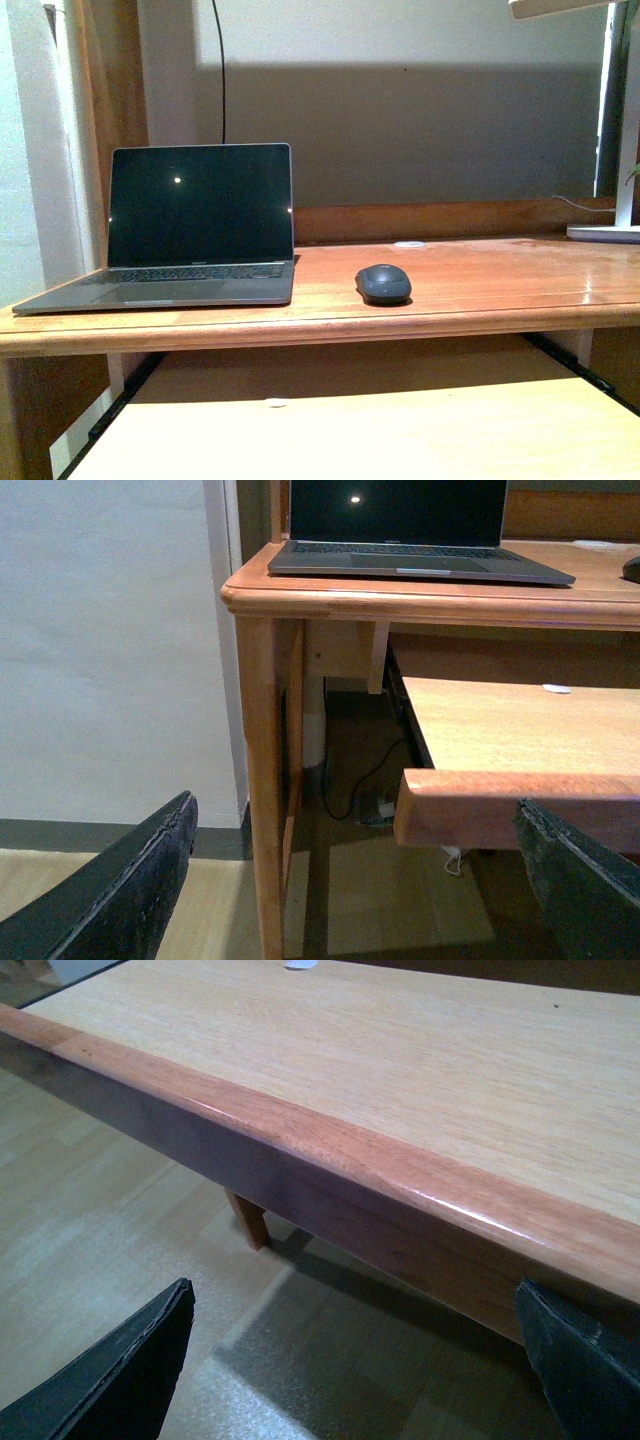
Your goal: Place mouse
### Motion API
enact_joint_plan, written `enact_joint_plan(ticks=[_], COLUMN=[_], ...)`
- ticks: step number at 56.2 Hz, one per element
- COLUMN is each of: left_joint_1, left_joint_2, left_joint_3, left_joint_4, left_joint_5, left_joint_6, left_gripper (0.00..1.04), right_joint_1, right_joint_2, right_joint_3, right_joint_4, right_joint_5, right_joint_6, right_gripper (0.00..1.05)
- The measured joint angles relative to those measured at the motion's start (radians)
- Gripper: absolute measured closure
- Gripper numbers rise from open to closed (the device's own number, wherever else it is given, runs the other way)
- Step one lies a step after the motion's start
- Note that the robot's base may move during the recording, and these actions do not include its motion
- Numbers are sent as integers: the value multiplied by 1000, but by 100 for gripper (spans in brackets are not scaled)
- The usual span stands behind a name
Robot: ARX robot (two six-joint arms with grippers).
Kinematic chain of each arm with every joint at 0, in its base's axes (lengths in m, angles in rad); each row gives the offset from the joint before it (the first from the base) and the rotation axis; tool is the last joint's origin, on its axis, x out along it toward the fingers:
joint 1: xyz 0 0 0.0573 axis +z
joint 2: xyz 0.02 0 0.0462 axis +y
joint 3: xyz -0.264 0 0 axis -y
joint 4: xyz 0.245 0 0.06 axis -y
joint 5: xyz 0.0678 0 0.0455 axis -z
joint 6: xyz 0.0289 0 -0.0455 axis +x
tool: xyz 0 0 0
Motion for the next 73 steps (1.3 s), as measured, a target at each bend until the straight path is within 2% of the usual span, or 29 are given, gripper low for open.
enact_joint_plan(ticks=[14, 22, 31, 45, 55, 63, 73], left_joint_1=[0, 0, 0, 0, 0, 0, 0], left_joint_2=[0, 0, 0, 0, 0, 0, 0], left_joint_3=[0, 0, 0, 0, 0, 0, 0], left_joint_4=[0, 0, 0, 0, 0, 0, 0], left_joint_5=[0, 0, 0, 0, 0, 0, 0], left_joint_6=[0, 0, 0, 0, 0, 0, 0], left_gripper=[8, 8, 8, 8, 8, 8, 8], right_joint_1=[148, 224, 269, 299, 322, 327, 297], right_joint_2=[238, 386, 483, 589, 623, 632, 577], right_joint_3=[233, 428, 569, 765, 821, 826, 761], right_joint_4=[80, 31, -23, -99, -138, -140, -100], right_joint_5=[236, 377, 468, 567, 644, 648, 593], right_joint_6=[109, 138, 143, 159, 176, 190, 222], right_gripper=[7, 7, 7, 7, 7, 7, 7])
